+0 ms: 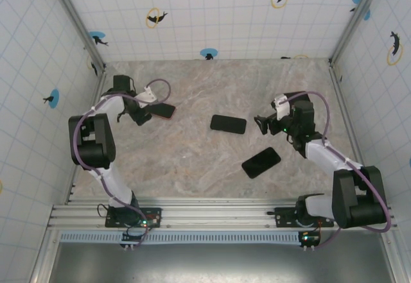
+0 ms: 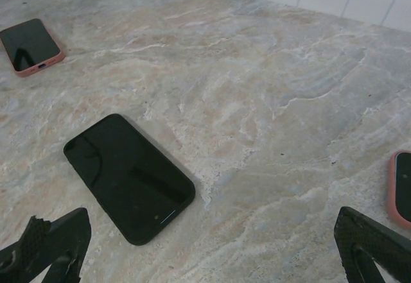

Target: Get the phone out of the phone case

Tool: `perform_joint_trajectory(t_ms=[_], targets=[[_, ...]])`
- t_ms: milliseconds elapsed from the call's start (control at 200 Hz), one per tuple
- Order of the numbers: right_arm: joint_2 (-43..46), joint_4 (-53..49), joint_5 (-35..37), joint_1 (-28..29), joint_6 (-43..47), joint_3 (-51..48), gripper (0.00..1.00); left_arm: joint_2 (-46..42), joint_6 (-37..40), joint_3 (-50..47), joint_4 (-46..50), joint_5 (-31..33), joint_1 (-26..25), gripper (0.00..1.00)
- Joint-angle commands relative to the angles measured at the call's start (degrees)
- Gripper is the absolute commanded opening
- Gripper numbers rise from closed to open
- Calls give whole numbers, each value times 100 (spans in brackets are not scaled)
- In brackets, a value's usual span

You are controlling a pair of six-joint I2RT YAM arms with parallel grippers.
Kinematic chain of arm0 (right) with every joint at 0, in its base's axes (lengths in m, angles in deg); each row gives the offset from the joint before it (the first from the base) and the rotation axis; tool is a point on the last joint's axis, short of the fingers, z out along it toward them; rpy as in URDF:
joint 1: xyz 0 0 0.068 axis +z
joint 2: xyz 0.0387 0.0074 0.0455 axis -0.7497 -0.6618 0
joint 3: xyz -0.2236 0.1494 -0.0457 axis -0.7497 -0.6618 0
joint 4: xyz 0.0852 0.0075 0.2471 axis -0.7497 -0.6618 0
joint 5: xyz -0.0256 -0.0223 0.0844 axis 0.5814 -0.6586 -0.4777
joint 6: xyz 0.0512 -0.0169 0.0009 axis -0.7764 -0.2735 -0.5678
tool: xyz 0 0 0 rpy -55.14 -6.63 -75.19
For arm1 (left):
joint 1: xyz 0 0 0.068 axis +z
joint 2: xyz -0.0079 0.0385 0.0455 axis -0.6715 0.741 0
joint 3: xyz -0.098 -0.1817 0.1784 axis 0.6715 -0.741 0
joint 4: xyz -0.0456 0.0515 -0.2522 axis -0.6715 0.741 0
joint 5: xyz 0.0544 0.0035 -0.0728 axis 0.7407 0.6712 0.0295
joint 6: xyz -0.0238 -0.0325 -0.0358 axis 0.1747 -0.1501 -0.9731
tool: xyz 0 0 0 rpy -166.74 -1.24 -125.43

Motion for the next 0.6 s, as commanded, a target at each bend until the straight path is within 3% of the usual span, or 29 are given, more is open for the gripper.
perform_joint_trajectory(t_ms=[0, 350, 596], targets=[[-49, -212, -46, 71, 70, 330, 100, 265, 396, 289, 269, 44, -37, 97], [-145, -278, -30, 114, 32, 427, 100, 693, 395, 634, 193, 85, -180, 98], [-225, -232, -30, 143, 0, 404, 99, 651, -668, 637, 15, 69, -367, 98]])
